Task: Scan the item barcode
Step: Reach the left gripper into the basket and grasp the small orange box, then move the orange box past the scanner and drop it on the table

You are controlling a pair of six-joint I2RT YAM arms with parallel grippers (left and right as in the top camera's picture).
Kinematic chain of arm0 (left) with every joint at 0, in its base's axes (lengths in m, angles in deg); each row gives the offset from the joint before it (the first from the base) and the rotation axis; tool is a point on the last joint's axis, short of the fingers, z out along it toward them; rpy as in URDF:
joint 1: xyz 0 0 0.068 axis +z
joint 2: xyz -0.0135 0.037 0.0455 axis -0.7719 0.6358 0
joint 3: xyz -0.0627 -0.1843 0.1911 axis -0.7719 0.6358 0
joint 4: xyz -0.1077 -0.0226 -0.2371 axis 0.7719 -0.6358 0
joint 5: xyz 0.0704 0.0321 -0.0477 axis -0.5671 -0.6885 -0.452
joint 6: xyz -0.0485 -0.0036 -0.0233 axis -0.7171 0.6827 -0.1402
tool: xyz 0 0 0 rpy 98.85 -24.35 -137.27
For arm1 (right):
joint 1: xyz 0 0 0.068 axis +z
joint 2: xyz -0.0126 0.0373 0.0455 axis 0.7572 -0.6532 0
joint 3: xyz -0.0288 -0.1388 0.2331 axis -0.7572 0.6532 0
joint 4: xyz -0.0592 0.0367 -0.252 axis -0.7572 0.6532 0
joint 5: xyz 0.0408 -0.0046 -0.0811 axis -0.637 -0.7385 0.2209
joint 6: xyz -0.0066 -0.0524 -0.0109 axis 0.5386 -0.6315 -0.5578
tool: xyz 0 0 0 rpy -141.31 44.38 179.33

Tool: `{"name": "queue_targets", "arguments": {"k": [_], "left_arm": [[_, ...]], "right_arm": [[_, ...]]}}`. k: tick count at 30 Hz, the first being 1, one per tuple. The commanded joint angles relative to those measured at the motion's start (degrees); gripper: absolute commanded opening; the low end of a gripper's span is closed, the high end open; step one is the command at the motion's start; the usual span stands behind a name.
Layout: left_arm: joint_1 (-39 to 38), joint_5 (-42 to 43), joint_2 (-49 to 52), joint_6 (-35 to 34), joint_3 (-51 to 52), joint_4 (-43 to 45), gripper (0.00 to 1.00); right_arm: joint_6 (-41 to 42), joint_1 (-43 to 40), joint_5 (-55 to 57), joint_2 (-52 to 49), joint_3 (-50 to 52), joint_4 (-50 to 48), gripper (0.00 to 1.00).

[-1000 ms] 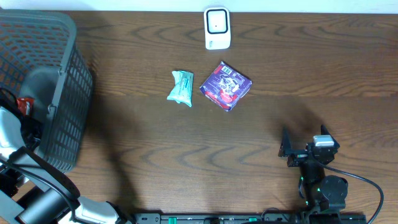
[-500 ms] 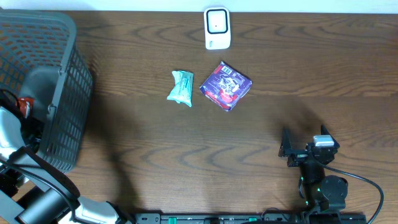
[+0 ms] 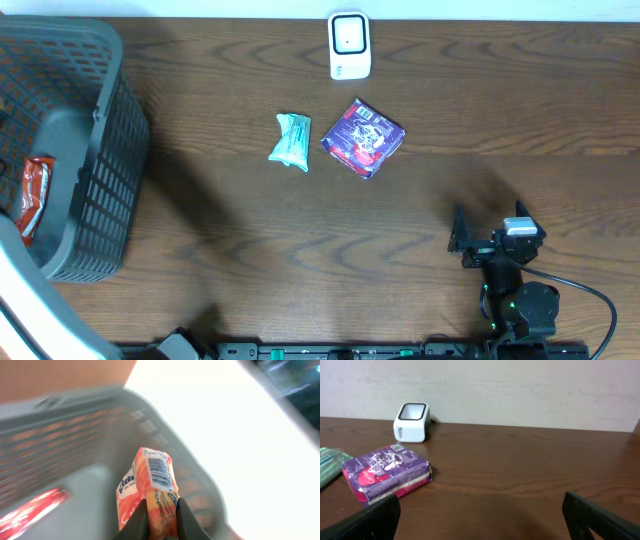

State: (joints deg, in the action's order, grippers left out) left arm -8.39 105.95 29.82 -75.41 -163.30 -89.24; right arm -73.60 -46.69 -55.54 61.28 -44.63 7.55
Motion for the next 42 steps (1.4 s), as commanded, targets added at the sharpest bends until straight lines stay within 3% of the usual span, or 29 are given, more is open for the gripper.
{"name": "queue_targets", "arguments": {"k": [1, 4, 7, 12, 15, 20, 29, 30, 31, 33, 35, 42], "left_arm": [[-4.04, 13.35, -1.16, -7.23, 0.24, 1.16, 0.07], [-12.52, 18.51, -1.33, -6.27, 0.24, 3.5, 0.07], [-23.8, 17.33, -1.18, 0.09, 0.26, 3.43, 0.07], [-40.83, 9.01, -0.04, 4.83, 0.28, 1.03, 0.07], [-49.59, -1.55, 1.99, 7.34, 0.28, -2.14, 0.07], [-58.62, -16.33, 8.87, 7.56, 0.33, -7.5, 0.07], [-64.61, -17.81, 27.21, 7.54, 0.33, -7.91, 0.08], [-64.61, -17.81, 28.44, 7.54, 0.33, -6.71, 0.11], [-64.59, -17.81, 29.27, 7.54, 0.33, -5.51, 0.22], [-64.3, -17.84, 29.81, 7.54, 0.31, -3.82, 0.56], [-63.82, -17.81, 29.38, 7.56, 0.11, -3.37, 0.79], [-59.63, -17.79, 20.61, 7.54, -0.15, -4.5, 0.86]], "right_arm": [[-0.61, -0.39, -0.31, 0.13, 0.09, 0.24, 0.99], [-0.61, -0.39, -0.31, 0.13, 0.09, 0.24, 0.99], [-0.63, -0.39, -0.31, 0.13, 0.09, 0.24, 0.99], [-0.61, -0.39, -0.31, 0.13, 0.09, 0.24, 0.99], [-0.61, -0.39, -0.31, 0.13, 0.09, 0.24, 0.99], [-0.61, -0.39, -0.31, 0.13, 0.09, 0.24, 0.99], [-0.61, -0.39, -0.31, 0.13, 0.09, 0.24, 0.99], [-0.61, -0.39, -0.31, 0.13, 0.09, 0.24, 0.99], [-0.61, -0.39, -0.31, 0.13, 0.09, 0.24, 0.99], [-0.63, -0.39, -0.31, 0.13, 0.09, 0.24, 0.99], [-0.61, -0.39, -0.31, 0.13, 0.09, 0.24, 0.99], [-0.61, -0.39, -0.31, 0.13, 0.09, 0.24, 0.99]]}}
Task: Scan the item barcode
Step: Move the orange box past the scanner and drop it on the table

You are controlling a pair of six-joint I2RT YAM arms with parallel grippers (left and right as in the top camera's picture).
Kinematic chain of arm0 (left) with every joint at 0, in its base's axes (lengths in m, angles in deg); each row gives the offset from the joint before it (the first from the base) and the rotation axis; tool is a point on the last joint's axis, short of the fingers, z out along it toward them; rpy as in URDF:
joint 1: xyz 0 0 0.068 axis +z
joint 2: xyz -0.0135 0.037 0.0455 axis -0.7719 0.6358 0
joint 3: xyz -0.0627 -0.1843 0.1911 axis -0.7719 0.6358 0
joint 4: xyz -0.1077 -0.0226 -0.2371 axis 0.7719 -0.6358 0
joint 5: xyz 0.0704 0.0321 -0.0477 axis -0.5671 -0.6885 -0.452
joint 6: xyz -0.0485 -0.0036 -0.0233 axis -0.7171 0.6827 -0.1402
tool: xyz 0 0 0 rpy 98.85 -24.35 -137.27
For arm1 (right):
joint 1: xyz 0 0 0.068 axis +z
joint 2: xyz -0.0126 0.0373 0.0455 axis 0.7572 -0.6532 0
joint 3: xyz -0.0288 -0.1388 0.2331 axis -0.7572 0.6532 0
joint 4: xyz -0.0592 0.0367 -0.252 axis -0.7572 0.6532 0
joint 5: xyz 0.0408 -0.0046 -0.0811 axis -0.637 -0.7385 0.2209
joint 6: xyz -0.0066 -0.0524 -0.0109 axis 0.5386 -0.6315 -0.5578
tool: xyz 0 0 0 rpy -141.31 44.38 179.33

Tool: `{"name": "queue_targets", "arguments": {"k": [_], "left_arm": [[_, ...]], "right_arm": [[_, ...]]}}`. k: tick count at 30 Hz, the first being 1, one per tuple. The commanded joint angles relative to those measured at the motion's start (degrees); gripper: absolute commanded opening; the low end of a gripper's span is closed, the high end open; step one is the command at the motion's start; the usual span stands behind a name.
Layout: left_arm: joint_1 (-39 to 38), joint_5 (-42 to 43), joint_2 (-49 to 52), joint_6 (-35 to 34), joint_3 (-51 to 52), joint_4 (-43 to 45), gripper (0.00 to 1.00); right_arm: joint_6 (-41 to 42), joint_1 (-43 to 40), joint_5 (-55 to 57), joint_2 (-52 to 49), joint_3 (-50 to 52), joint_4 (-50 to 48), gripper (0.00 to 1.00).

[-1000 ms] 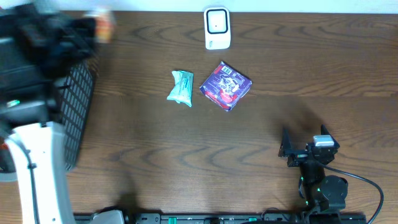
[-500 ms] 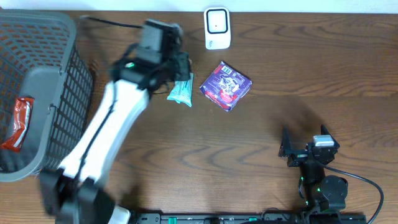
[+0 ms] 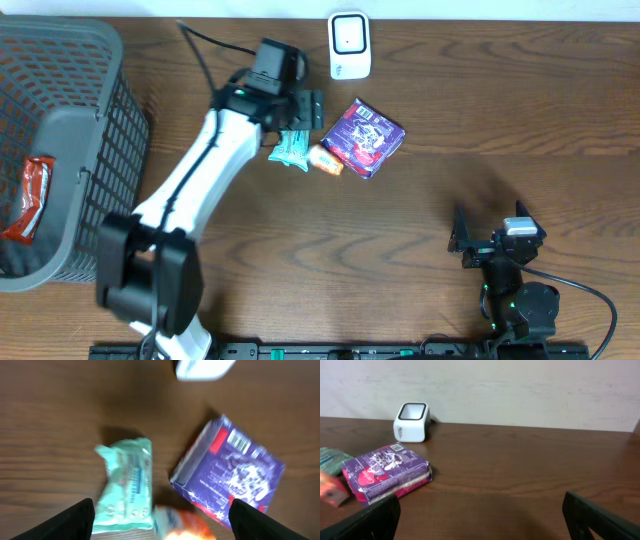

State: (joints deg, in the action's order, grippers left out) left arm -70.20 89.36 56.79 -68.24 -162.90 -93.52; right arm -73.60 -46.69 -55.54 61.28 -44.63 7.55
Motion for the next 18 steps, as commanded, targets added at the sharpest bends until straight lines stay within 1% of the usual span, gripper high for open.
{"name": "queue_targets", "arguments": {"k": [1, 5, 7, 10, 13, 15, 17, 18], "left_arm": [[3.56, -1.22, -8.98, 0.37, -0.55, -0.61, 0.87], [7.93, -1.25, -16.33, 0.37, -0.55, -3.65, 0.89], [10.36, -1.27, -19.5, 0.37, -0.55, -6.99, 0.94], [13.7, -1.25, -22.99, 0.37, -0.55, -12.37, 0.97], [15.93, -1.25, -25.0, 0.37, -0.55, -16.85, 1.0], [16.63, -1.27, -25.51, 0.39, -0.55, -19.47, 0.98], [17.11, -2.93, -25.62, 1.07, -0.55, -21.94, 0.98], [18.14, -5.16, -25.62, 1.46, -0.55, -22.29, 0.98]], "right_arm": [[-0.61, -0.39, -0.31, 0.13, 0.09, 0.24, 0.99], [-0.63, -0.39, -0.31, 0.13, 0.09, 0.24, 0.99], [-0.61, -0.39, -0.31, 0.13, 0.09, 0.24, 0.99], [-0.61, -0.39, -0.31, 0.13, 0.09, 0.24, 0.99], [-0.61, -0.39, -0.31, 0.13, 0.09, 0.24, 0.99], [-0.61, -0.39, -0.31, 0.13, 0.09, 0.24, 0.99], [-0.61, -0.39, -0.31, 0.13, 0.09, 0.24, 0.99], [-0.61, -0.39, -0.31, 0.13, 0.09, 0.24, 0.99]]}}
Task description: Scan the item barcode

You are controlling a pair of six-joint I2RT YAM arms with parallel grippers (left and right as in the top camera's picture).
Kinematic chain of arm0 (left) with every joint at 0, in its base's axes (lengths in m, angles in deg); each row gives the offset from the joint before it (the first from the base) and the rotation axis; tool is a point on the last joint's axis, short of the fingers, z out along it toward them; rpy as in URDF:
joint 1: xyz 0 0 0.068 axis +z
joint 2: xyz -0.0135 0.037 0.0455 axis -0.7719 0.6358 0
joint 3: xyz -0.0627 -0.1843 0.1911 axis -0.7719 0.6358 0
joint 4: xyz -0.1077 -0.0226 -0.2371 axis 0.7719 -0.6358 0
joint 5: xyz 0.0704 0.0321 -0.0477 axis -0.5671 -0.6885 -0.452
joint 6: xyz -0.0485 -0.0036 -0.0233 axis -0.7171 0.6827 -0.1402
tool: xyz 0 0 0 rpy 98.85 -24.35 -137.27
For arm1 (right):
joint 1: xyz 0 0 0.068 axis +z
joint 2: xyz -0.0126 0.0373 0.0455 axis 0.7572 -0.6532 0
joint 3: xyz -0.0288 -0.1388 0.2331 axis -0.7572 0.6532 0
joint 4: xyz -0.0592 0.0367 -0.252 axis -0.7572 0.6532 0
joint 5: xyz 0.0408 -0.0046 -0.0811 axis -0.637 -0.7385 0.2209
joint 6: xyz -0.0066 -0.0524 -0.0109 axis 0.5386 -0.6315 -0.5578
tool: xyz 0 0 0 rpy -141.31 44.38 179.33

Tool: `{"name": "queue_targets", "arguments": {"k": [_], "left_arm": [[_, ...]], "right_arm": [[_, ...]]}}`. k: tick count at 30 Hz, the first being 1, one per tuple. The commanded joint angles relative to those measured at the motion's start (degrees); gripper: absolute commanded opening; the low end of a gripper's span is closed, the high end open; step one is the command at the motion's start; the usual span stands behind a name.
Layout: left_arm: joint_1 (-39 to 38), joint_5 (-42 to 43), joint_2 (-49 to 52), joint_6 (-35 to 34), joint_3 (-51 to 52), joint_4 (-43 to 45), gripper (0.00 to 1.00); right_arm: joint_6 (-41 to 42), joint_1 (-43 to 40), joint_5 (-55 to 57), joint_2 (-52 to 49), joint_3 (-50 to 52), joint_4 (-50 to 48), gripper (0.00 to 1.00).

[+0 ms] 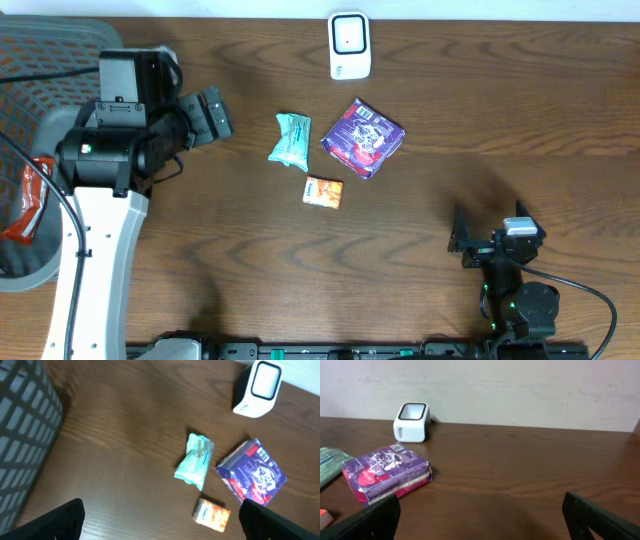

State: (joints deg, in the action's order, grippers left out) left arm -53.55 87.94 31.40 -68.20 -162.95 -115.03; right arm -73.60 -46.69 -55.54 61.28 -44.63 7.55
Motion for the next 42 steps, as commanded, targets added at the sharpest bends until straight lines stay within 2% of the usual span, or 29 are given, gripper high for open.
{"name": "queue_targets", "arguments": {"k": [1, 5, 9, 15, 20, 23, 25, 26, 28, 32, 34, 37, 38, 42], "left_arm": [[2.29, -4.37, -0.22, 1.4, -0.5, -0.76, 0.98], [9.46, -4.7, -0.22, 0.94, -0.52, -0.52, 0.98], [20.04, -4.72, -0.04, 0.17, -0.52, 0.57, 0.98], [34.29, -6.16, 2.56, -8.07, -0.5, 3.39, 0.98], [39.04, -7.37, 5.79, -9.99, -0.5, 3.32, 0.98], [39.06, -1.92, 7.02, -7.13, -0.5, 3.96, 0.99], [39.06, 1.42, 7.15, -6.71, -0.5, 4.81, 0.91], [39.06, 2.36, 7.02, -6.78, -0.52, 5.38, 0.82], [39.06, 4.94, 6.19, -6.8, -0.57, 6.71, 0.72], [38.91, 18.34, 2.14, -6.91, -1.38, 10.38, 0.7], [38.1, 23.26, -1.2, -9.81, -1.4, 12.02, 0.69], [37.27, 23.23, -4.5, -9.94, -1.4, 13.57, 0.66], [37.22, 22.27, -5.62, -9.81, -1.4, 14.78, 0.62], [37.24, 11.04, -8.26, -10.49, -1.4, 17.18, 0.23]], "right_arm": [[-0.61, -0.39, -0.31, 0.13, 0.09, 0.24, 0.99], [-0.61, -0.39, -0.31, 0.13, 0.09, 0.24, 0.99], [-0.61, -0.39, -0.31, 0.13, 0.09, 0.24, 0.99], [-0.61, -0.39, -0.31, 0.13, 0.09, 0.24, 0.99], [-0.61, -0.39, -0.31, 0.13, 0.09, 0.24, 0.99], [-0.61, -0.39, -0.31, 0.13, 0.09, 0.24, 0.99], [-0.61, -0.39, -0.31, 0.13, 0.09, 0.24, 0.99], [-0.61, -0.39, -0.31, 0.13, 0.09, 0.24, 0.99], [-0.63, -0.39, -0.31, 0.13, 0.09, 0.24, 0.99], [-0.61, -0.39, -0.31, 0.13, 0.09, 0.24, 0.99], [-0.63, -0.39, -0.31, 0.13, 0.09, 0.24, 0.99], [-0.61, -0.39, -0.31, 0.13, 0.09, 0.24, 0.99], [-0.61, -0.39, -0.31, 0.13, 0.09, 0.24, 0.99], [-0.63, -0.39, -0.31, 0.13, 0.09, 0.24, 0.99]]}}
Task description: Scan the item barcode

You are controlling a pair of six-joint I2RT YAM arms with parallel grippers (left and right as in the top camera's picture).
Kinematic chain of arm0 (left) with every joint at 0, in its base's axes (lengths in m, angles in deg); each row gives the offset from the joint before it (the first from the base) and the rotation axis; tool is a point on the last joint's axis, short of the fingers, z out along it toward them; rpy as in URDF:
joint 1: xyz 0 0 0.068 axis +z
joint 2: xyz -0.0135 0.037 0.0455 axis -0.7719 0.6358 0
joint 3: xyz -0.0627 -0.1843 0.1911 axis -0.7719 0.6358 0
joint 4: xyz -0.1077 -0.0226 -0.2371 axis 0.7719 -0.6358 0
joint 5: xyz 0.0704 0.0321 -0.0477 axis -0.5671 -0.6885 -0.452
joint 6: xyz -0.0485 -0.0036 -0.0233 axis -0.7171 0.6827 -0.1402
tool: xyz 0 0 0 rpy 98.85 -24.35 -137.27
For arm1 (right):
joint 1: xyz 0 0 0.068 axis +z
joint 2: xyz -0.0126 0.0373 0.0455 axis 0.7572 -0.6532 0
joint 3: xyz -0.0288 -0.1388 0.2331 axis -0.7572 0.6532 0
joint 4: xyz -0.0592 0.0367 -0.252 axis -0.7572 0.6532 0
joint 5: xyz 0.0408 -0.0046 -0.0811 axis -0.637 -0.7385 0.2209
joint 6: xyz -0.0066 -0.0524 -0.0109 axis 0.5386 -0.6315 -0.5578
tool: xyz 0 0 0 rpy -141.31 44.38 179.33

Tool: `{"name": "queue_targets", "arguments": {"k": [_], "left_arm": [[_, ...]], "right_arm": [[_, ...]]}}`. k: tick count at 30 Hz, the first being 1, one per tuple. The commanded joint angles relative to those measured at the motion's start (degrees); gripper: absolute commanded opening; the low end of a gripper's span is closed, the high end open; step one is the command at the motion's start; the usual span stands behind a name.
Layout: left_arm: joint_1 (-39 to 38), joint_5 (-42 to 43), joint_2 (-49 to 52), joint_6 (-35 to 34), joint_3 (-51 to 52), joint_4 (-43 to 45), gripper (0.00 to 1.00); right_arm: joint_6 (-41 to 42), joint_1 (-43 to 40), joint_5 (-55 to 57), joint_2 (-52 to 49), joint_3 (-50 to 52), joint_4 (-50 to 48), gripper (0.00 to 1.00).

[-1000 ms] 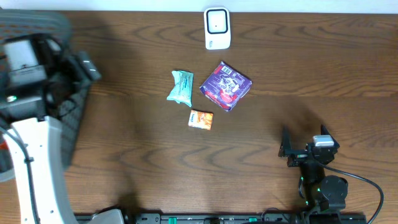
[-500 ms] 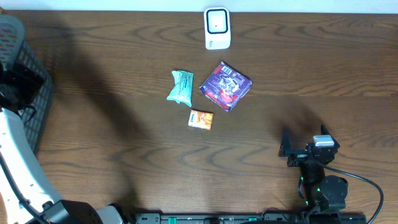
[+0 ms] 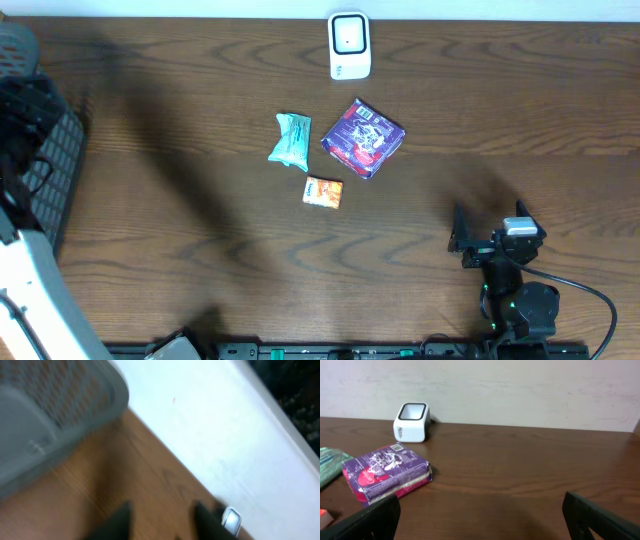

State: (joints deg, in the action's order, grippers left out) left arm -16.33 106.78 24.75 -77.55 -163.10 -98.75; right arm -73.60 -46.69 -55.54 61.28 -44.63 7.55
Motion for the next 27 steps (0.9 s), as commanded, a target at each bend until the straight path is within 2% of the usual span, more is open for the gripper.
{"name": "queue_targets", "arguments": {"k": [1, 2, 5, 14, 18, 21, 24, 27], "left_arm": [[0.02, -12.33, -1.88, -2.95, -1.22, 0.7, 0.13], [0.22, -16.31, -1.92, -5.38, -1.22, 0.22, 0.08], [1.55, -21.88, -1.2, -9.25, -1.22, -0.31, 0.08], [2.01, -20.44, 2.38, -8.39, -1.18, -0.81, 0.07], [2.08, -22.05, 2.38, -6.71, -1.18, 2.73, 0.08], [2.08, -30.45, 2.93, -6.43, -1.05, 1.51, 0.07], [2.12, -42.32, 5.01, -6.45, -0.68, -1.97, 0.08], [2.23, -46.95, 8.9, -6.4, -0.68, -5.4, 0.07]], "right_arm": [[-0.61, -0.39, -0.31, 0.13, 0.09, 0.24, 0.99], [-0.63, -0.39, -0.31, 0.13, 0.09, 0.24, 0.99], [-0.61, -0.39, -0.31, 0.13, 0.09, 0.24, 0.99], [-0.63, -0.39, -0.31, 0.13, 0.09, 0.24, 0.99], [-0.63, -0.39, -0.31, 0.13, 0.09, 0.24, 0.99], [-0.61, -0.39, -0.31, 0.13, 0.09, 0.24, 0.99], [-0.61, -0.39, -0.31, 0.13, 0.09, 0.24, 0.99], [-0.61, -0.39, -0.31, 0.13, 0.09, 0.24, 0.99]]}}
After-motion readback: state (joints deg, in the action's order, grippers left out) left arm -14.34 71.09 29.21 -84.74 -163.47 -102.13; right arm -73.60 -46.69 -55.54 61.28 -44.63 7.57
